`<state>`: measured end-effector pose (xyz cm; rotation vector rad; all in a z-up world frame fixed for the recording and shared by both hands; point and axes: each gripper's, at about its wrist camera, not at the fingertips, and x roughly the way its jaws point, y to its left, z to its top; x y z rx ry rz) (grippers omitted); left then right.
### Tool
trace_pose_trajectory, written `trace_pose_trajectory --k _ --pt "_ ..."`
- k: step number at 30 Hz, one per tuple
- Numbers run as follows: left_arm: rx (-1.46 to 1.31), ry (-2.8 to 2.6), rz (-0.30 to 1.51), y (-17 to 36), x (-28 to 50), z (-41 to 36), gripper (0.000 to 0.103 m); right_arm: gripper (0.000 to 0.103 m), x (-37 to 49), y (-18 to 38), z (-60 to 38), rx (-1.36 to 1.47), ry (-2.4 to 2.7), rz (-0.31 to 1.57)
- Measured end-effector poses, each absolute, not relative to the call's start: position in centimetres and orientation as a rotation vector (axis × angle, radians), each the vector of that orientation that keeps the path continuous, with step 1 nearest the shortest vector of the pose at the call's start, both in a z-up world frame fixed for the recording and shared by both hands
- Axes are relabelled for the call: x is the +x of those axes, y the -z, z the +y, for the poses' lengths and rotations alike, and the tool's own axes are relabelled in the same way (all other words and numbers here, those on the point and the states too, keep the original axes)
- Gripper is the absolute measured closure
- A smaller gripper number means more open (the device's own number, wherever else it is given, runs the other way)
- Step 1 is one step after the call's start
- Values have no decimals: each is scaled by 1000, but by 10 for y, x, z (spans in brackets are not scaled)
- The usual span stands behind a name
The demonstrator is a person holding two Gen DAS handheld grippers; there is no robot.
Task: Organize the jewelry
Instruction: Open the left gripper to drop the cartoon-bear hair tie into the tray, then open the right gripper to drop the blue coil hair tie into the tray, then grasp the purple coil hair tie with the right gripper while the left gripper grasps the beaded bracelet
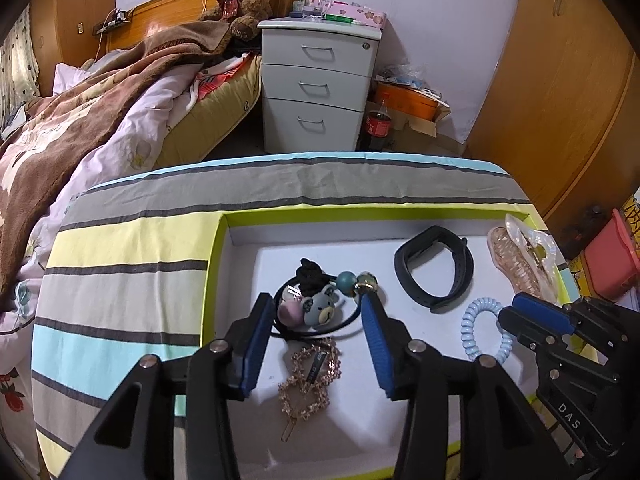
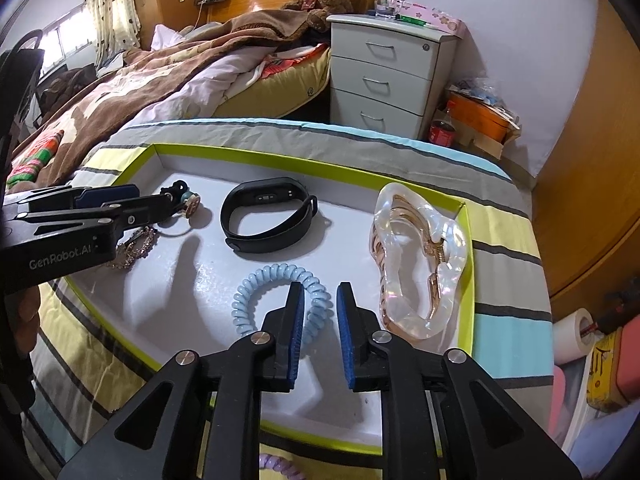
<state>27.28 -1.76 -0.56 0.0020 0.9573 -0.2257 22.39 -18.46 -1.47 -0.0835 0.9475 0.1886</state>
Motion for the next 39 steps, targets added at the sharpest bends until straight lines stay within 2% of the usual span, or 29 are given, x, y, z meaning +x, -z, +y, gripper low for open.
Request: trace_pose_trajectory --k 1,2,5,16,18,19,20,32,39 --pt "3 227 953 4 271 -18 52 76 222 14 -185 -80 -189 944" --pt "3 225 950 2 269 -18 50 74 221 13 -185 -77 -189 942" --pt "4 227 927 -6 259 -19 44 74 217 8 -185 -72 -190 931" --pt "9 239 866 -30 218 -19 38 73 192 -11 -189 -37 -189 890" --pt "8 237 854 -35 210 -18 37 64 186 -15 -190 -27 -192 884" --pt "6 239 848 -37 205 -17 36 56 184 -16 -190 -23 -193 881" --pt "3 240 843 -38 202 -16 35 55 180 -18 -191 -17 -197 876" --pt "-7 252 800 -50 146 -10 31 55 136 -27 -201 21 -183 842" --pt "-37 268 811 -38 118 -3 29 55 110 -11 -211 32 -172 872"
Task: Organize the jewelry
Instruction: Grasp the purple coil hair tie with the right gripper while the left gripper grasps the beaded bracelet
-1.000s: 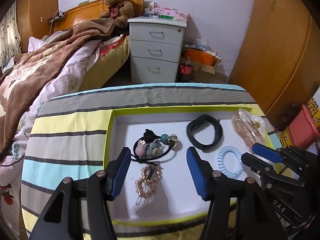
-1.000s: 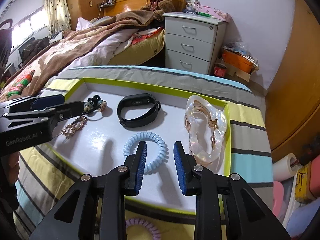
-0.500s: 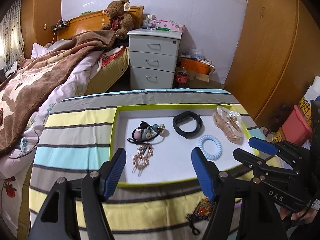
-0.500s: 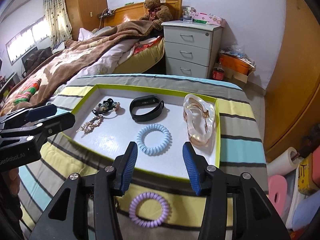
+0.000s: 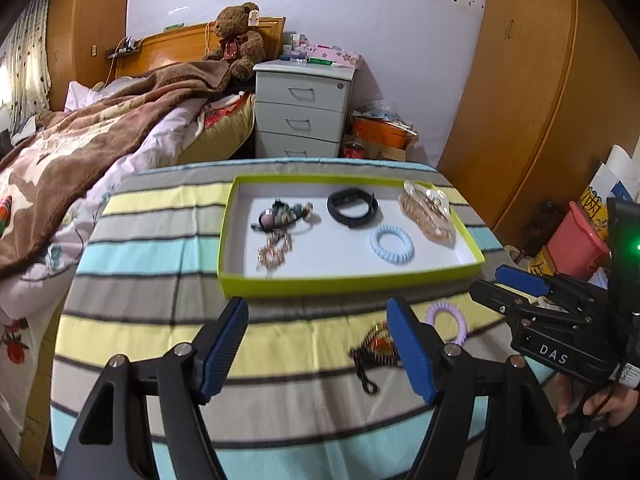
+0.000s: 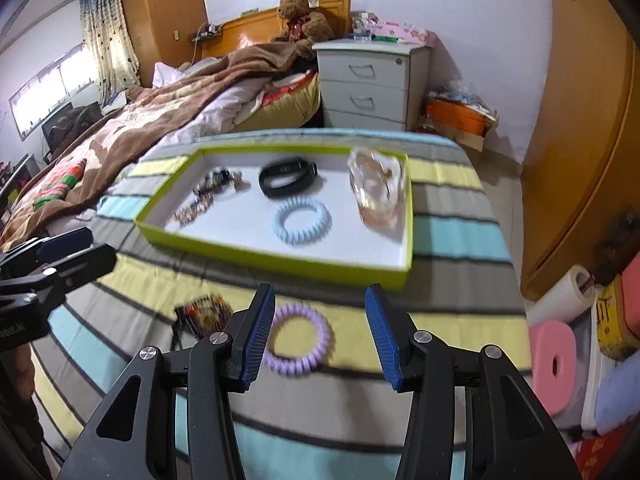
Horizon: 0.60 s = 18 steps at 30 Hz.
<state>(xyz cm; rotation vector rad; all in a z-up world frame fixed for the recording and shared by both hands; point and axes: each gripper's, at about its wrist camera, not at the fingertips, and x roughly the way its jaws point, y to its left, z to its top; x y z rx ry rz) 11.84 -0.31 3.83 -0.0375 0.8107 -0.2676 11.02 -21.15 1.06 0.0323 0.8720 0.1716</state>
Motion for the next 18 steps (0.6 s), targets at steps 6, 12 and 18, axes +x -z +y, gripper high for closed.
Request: trace_pose_trajectory --k 6,12,18 --pt "-67 270 833 -23 101 5 28 55 100 7 -219 53 -173 900" --pt "-76 253 850 -12 90 13 28 55 93 13 -208 27 -278 892" --pt "-96 242 865 -5 89 19 28 55 107 25 -209 60 -213 935"
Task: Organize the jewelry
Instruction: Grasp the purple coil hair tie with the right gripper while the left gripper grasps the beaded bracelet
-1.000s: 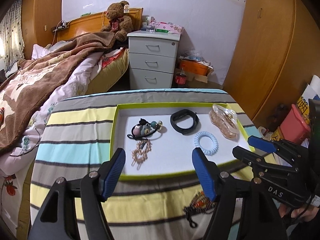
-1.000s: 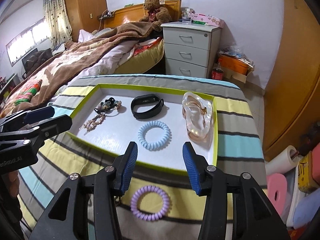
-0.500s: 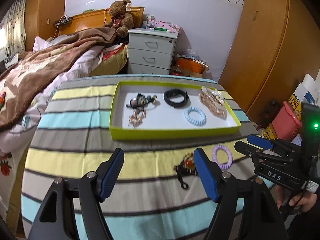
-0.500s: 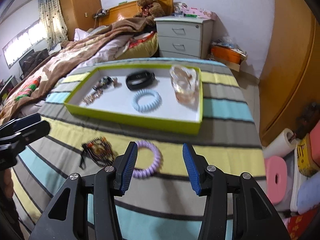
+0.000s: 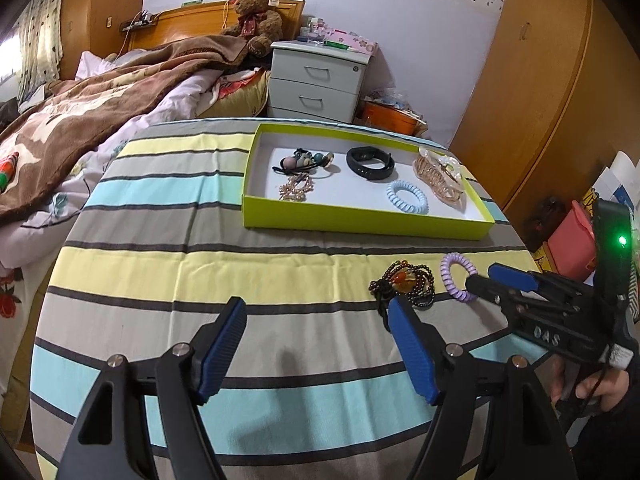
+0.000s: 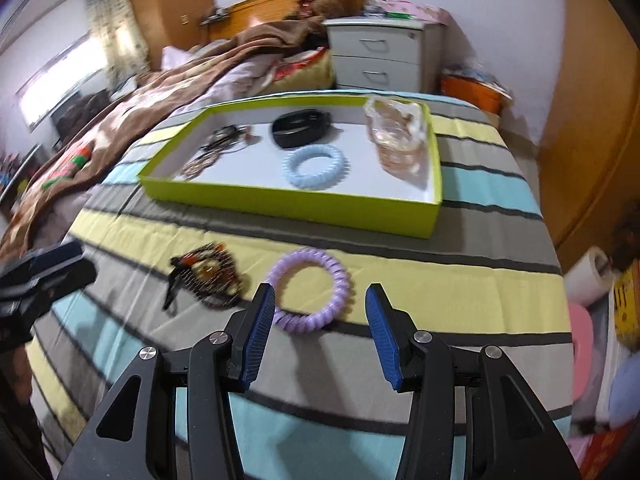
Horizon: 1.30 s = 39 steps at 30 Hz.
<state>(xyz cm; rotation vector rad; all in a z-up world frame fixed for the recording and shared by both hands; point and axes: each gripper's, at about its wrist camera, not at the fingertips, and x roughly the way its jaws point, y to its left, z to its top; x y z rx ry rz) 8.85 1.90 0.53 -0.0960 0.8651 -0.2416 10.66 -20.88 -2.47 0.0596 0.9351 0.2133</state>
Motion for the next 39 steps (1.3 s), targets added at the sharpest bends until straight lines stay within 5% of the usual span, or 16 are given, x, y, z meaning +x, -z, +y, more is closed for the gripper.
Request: trace_pose_trajectory --k 10,20,39 --pt "-101 239 886 2 93 19 28 55 116 31 -202 7 -163 946" --pt "-90 241 906 5 98 13 28 92 109 32 -206 -30 -144 915" --pt "-29 292 939 12 115 -22 28 93 93 15 -247 108 -137 862"
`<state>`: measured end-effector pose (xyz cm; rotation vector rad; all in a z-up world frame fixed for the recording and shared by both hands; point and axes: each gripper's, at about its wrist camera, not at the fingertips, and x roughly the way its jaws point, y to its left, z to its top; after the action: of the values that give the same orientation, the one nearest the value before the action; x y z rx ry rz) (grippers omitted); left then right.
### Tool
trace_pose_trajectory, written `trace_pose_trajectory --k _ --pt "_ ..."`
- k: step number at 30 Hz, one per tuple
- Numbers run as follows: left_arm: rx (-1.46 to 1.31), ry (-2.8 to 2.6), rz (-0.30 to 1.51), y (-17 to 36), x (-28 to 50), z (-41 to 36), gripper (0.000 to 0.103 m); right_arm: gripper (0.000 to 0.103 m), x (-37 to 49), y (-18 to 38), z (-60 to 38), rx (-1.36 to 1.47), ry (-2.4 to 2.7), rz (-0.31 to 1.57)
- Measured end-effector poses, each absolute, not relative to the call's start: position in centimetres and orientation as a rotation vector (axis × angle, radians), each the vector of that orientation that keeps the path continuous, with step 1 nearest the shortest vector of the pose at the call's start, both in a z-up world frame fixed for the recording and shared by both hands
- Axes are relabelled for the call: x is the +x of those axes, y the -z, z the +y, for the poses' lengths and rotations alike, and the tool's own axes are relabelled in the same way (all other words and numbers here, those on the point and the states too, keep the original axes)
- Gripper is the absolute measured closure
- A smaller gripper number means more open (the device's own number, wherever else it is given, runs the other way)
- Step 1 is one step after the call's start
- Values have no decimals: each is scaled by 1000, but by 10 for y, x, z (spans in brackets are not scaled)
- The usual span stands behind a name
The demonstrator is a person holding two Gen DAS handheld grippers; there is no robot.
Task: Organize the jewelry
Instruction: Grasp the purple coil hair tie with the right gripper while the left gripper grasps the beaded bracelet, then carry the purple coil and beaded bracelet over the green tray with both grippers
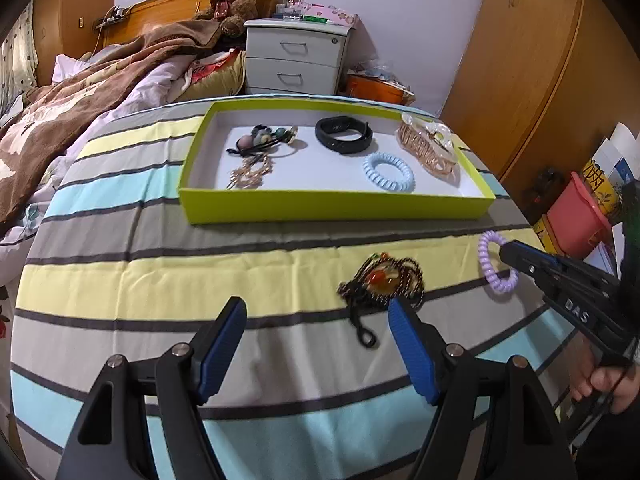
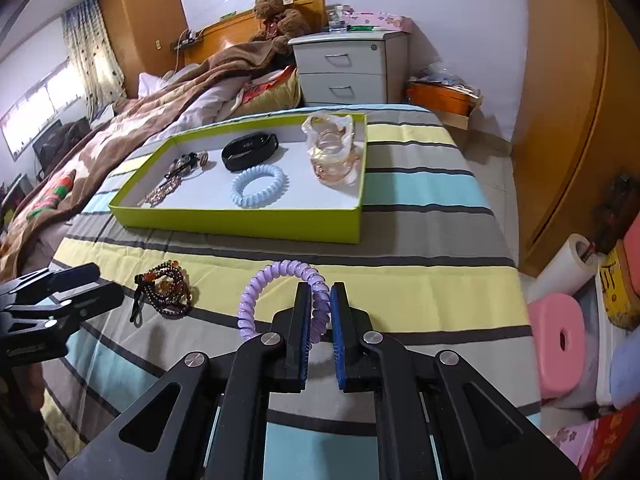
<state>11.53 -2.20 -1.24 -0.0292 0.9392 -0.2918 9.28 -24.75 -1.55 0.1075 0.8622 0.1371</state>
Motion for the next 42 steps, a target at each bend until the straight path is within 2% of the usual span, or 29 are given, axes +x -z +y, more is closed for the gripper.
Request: trace_pose_trajectory --k 7,15,21,26,33,37,42 --pt "52 269 957 21 128 -46 28 93 85 11 -250 126 -147 847" --pt "79 251 970 26 137 -54 34 93 84 8 -251 136 -157 834" --pt "135 232 962 28 142 -64 48 93 84 9 -250 142 -156 833" --pt "145 271 962 26 139 -71 68 93 84 12 -254 156 -146 833" --pt "169 302 954 24 139 -75 71 93 84 12 -255 161 -141 831" --pt "184 304 946 24 140 -80 90 93 84 12 -256 161 -143 832" --pt "159 303 945 23 139 -76 92 93 85 12 -256 161 -143 832"
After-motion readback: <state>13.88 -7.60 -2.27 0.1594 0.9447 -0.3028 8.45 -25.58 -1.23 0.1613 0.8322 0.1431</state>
